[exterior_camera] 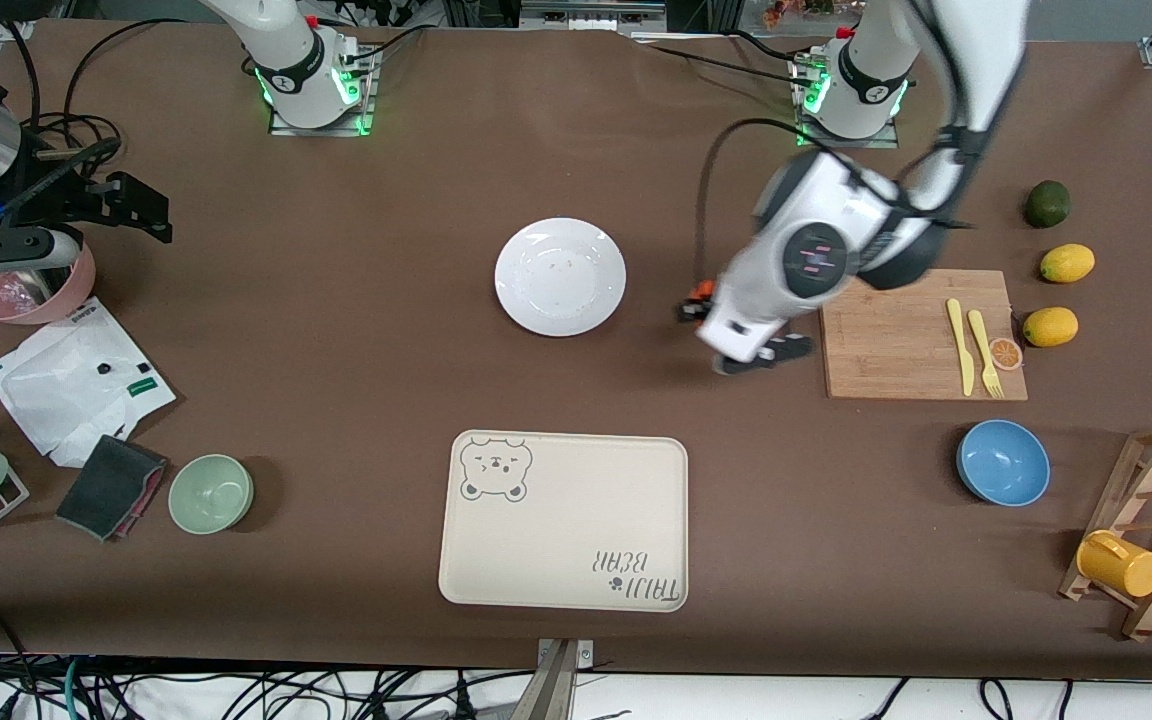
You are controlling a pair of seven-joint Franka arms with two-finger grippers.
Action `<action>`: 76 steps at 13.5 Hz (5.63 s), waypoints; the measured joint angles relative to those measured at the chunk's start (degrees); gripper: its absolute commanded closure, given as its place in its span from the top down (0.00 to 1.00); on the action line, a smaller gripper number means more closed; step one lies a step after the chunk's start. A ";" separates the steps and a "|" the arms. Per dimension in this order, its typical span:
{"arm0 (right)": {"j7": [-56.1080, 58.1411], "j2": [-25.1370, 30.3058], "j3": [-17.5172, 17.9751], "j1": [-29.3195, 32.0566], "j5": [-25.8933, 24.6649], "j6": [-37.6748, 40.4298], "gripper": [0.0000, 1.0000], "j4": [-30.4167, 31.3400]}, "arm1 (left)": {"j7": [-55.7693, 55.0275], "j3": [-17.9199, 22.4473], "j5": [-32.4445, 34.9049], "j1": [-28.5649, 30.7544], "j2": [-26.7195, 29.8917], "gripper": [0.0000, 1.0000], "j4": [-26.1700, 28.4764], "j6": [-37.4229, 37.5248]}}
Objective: Place orange and plate with both arms
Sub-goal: 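Carry the orange with the left gripper onto the white plate, then open the left gripper and withdraw while the right gripper reaches out, then grasp the white plate rim with the right gripper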
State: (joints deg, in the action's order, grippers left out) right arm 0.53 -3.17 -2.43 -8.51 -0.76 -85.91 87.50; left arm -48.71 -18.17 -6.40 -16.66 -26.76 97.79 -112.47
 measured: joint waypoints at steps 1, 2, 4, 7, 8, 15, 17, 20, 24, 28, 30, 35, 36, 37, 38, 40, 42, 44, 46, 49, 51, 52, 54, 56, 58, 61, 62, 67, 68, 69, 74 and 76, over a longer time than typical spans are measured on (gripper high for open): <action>-0.01 0.00 0.01 -0.01 -0.03 0.06 1.00 0.00 | -4.79 0.01 -0.19 -3.53 -3.07 0.28 -2.77 -0.57; -0.03 0.00 0.01 -0.01 -0.03 0.11 1.00 0.00 | -8.88 0.03 -0.20 -6.53 -6.07 0.28 -5.32 -1.96; -0.03 0.00 0.02 -0.01 -0.04 0.28 1.00 -0.01 | -14.26 0.02 -0.23 -11.11 -10.77 0.29 -8.58 -5.65; -0.03 0.00 0.05 -0.03 -0.04 0.68 1.00 -0.01 | -20.36 0.04 -0.24 -17.67 -14.43 0.37 -9.20 -12.46; -0.03 0.00 0.05 -0.03 -0.04 0.72 1.00 -0.02 | -22.04 0.15 -0.24 -19.49 -15.61 0.39 -9.19 -14.87; 0.03 -0.06 0.05 -0.02 -0.14 0.75 1.00 -0.02 | -22.78 1.62 -0.23 -18.78 -17.52 1.00 -10.63 -14.00; 0.03 -0.17 0.05 -0.02 -0.15 0.72 1.00 -0.01 | -22.71 3.06 0.73 -18.11 -15.03 1.00 -12.03 -8.12; 0.33 -0.73 0.11 -0.01 -0.15 0.06 1.00 0.36 | -20.15 4.10 4.44 -13.59 -8.66 1.00 -13.10 -0.27; 0.60 -2.17 2.52 0.08 2.40 -3.74 1.00 3.13 | -1.86 4.76 4.77 -2.80 -3.37 1.00 -16.80 9.79; 0.60 -2.47 3.80 0.88 9.66 -8.19 1.00 8.15 | 22.48 4.88 5.20 8.46 -0.69 1.00 -21.06 20.35; 0.60 -2.73 4.87 1.25 13.46 -11.97 1.00 11.53 | 32.15 4.82 5.99 12.69 2.46 1.00 -21.88 24.21; 1.04 -5.40 9.36 1.48 20.80 -26.38 1.00 21.87 | 43.83 5.30 5.99 19.41 12.62 1.00 -22.03 32.89; 2.69 -6.15 9.95 1.48 22.78 -28.48 1.00 23.17 | 44.29 6.37 5.99 19.49 13.47 1.00 -21.28 32.04; 4.82 -7.01 10.16 1.48 25.55 -29.86 1.00 24.09 | 44.52 7.73 5.99 19.54 14.41 1.00 -19.48 29.01; 6.81 -7.98 10.17 1.52 28.84 -30.58 1.00 24.64 | 44.64 8.96 5.99 19.60 15.89 1.00 -16.44 24.16; 10.48 -10.49 10.19 1.65 35.36 -32.20 1.00 25.09 | 45.02 10.76 5.99 19.65 19.72 1.00 -9.66 16.52; 14.97 -14.21 10.84 1.68 40.80 -35.52 1.00 25.46 | 45.41 11.62 5.99 19.66 23.25 1.00 -5.25 14.80; 19.49 -18.17 12.55 1.71 46.02 -40.61 1.00 26.74 | 45.45 11.75 5.99 19.65 25.47 1.00 -2.94 14.80; 23.34 -20.70 15.58 1.69 51.14 -47.21 1.00 29.24 | 45.45 11.64 5.99 19.61 25.99 1.00 -2.33 15.56; 26.75 -21.24 21.19 1.59 60.10 -54.60 1.00 33.64 | 45.45 11.34 5.99 19.49 25.99 1.00 -2.15 16.14; 32.70 -21.23 24.17 1.53 69.09 -58.19 1.00 36.25 | 45.45 11.31 5.99 19.48 26.00 1.00 -2.15 16.87; 36.52 -21.25 25.06 1.46 73.52 -59.45 1.00 37.55 | 45.45 11.31 5.99 19.48 26.00 1.00 -2.15 16.95; 43.35 -21.46 25.52 1.41 80.46 -60.06 1.00 39.72 | 45.45 11.30 5.99 19.47 26.02 1.00 -2.15 16.96; 48.19 -22.17 25.51 1.46 85.39 -60.08 1.00 40.96 | 45.45 11.24 5.99 19.39 26.09 1.00 -2.16 16.96; 51.89 -23.05 25.59 1.29 89.66 -60.07 0.99 41.63 | 45.45 11.24 5.99 19.40 26.15 1.00 -2.16 16.98; 55.95 -23.64 25.76 -0.33 95.95 -60.28 0.89 42.34 | 45.48 11.30 5.99 19.56 26.17 1.00 -2.16 17.55; 56.89 -23.64 25.81 -0.98 97.36 -60.75 0.85 42.55 | 45.48 11.33 5.99 19.58 26.18 1.00 -2.16 17.64; 57.92 -23.64 25.88 -1.74 98.67 -61.46 0.61 42.75 | 45.48 11.35 5.99 19.59 26.20 1.00 -2.16 17.88; 57.95 -23.64 25.88 -1.74 98.67 -61.46 0.55 42.75 | 45.48 11.35 5.99 19.59 26.20 1.00 -2.16 17.89; 57.96 -23.64 25.88 -1.73 98.68 -61.49 0.54 42.76 | 45.48 11.37 5.99 19.60 26.20 1.00 -2.16 17.90; 58.98 -23.65 25.88 -1.73 98.70 -61.52 0.42 42.79 | 45.49 11.51 5.99 19.65 26.20 1.00 -2.16 17.95; 59.34 -23.78 25.87 -1.73 98.70 -61.53 0.35 42.84 | 45.51 11.67 6.00 19.77 26.20 1.00 -2.16 17.97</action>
State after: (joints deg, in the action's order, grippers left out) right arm 59.87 -26.95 23.45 -10.24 97.94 -147.44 130.35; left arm -3.20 -6.50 -0.40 3.11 -0.56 95.63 -94.50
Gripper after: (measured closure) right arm 0.551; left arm 0.000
